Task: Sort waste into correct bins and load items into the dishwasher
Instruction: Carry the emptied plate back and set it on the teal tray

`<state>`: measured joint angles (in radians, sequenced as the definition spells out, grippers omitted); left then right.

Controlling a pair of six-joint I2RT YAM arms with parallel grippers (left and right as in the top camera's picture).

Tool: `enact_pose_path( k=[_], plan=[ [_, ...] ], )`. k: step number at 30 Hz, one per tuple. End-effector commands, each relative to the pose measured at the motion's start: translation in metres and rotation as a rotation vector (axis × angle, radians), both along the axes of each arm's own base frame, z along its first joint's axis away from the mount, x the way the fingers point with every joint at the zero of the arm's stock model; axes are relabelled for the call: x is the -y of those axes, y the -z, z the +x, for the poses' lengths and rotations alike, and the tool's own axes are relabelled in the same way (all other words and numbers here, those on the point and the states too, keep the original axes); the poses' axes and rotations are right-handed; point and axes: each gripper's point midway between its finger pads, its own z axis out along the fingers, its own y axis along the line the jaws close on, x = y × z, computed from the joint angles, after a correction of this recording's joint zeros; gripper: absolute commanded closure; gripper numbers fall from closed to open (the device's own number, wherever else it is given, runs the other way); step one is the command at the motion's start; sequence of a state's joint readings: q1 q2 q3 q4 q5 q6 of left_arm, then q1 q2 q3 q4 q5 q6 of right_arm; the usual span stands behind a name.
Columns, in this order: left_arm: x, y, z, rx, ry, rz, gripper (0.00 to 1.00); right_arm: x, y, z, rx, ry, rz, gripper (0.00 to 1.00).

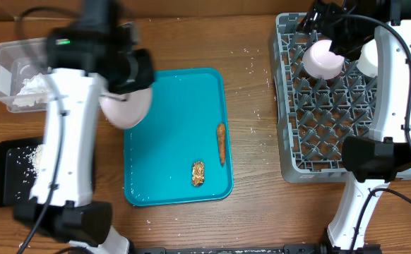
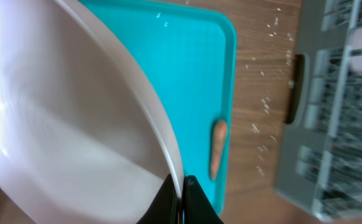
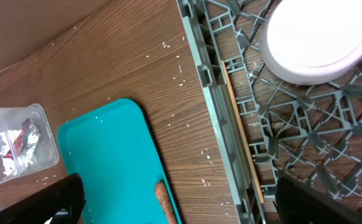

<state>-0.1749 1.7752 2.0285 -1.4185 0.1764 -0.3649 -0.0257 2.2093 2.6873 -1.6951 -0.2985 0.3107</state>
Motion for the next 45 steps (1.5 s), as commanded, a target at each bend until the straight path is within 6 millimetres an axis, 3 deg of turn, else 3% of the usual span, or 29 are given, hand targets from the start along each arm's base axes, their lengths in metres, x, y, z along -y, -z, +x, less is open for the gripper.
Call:
enact_pose_path(
  k=[1, 6, 11, 16, 21, 24, 28, 29, 34, 37, 43, 44, 45],
  plan=[
    [0.022, 0.022, 0.018, 0.040, 0.009, 0.202, 0.96, 0.003, -0.013, -0.003, 0.036, 0.004, -0.012, 0.00],
    [0.075, 0.072, 0.024, -0.023, 0.131, 0.253, 0.96, 0.003, -0.013, -0.003, 0.036, 0.004, -0.012, 0.00],
    [0.100, 0.126, 0.023, -0.128, 0.194, 0.301, 0.96, 0.003, -0.013, -0.003, 0.036, 0.004, -0.011, 0.00],
    [0.095, 0.167, 0.026, -0.200, 0.197, 0.387, 0.96, 0.003, -0.013, -0.003, 0.036, 0.004, -0.012, 0.00],
    [0.088, 0.185, 0.030, -0.228, 0.188, 0.425, 0.96, 0.003, -0.013, -0.003, 0.036, 0.004, -0.011, 0.00],
    [0.081, 0.186, 0.033, -0.218, 0.177, 0.463, 0.86, 0.003, -0.013, -0.003, 0.036, 0.004, -0.011, 0.00],
    [0.073, 0.185, 0.036, -0.207, 0.163, 0.494, 0.85, 0.003, -0.013, -0.003, 0.036, 0.004, -0.011, 0.00],
    [0.072, 0.185, 0.037, -0.207, 0.160, 0.495, 0.78, 0.003, -0.013, -0.003, 0.036, 0.004, -0.011, 0.00],
    [0.060, 0.168, 0.031, -0.245, 0.151, 0.497, 0.67, 0.003, -0.013, -0.003, 0.036, 0.004, -0.012, 0.00],
    [0.052, 0.145, 0.028, -0.265, 0.136, 0.480, 0.68, 0.003, -0.013, -0.003, 0.036, 0.004, -0.012, 0.00],
    [0.027, 0.078, 0.037, -0.204, 0.018, 0.399, 0.64, 0.003, -0.013, -0.003, 0.036, 0.004, -0.011, 0.00],
    [0.026, 0.069, 0.042, -0.180, 0.022, 0.355, 0.44, 0.003, -0.013, -0.003, 0.036, 0.004, -0.012, 0.00],
    [0.025, 0.059, 0.045, -0.157, 0.019, 0.309, 0.34, 0.003, -0.013, -0.003, 0.036, 0.004, -0.011, 0.00]
  ],
)
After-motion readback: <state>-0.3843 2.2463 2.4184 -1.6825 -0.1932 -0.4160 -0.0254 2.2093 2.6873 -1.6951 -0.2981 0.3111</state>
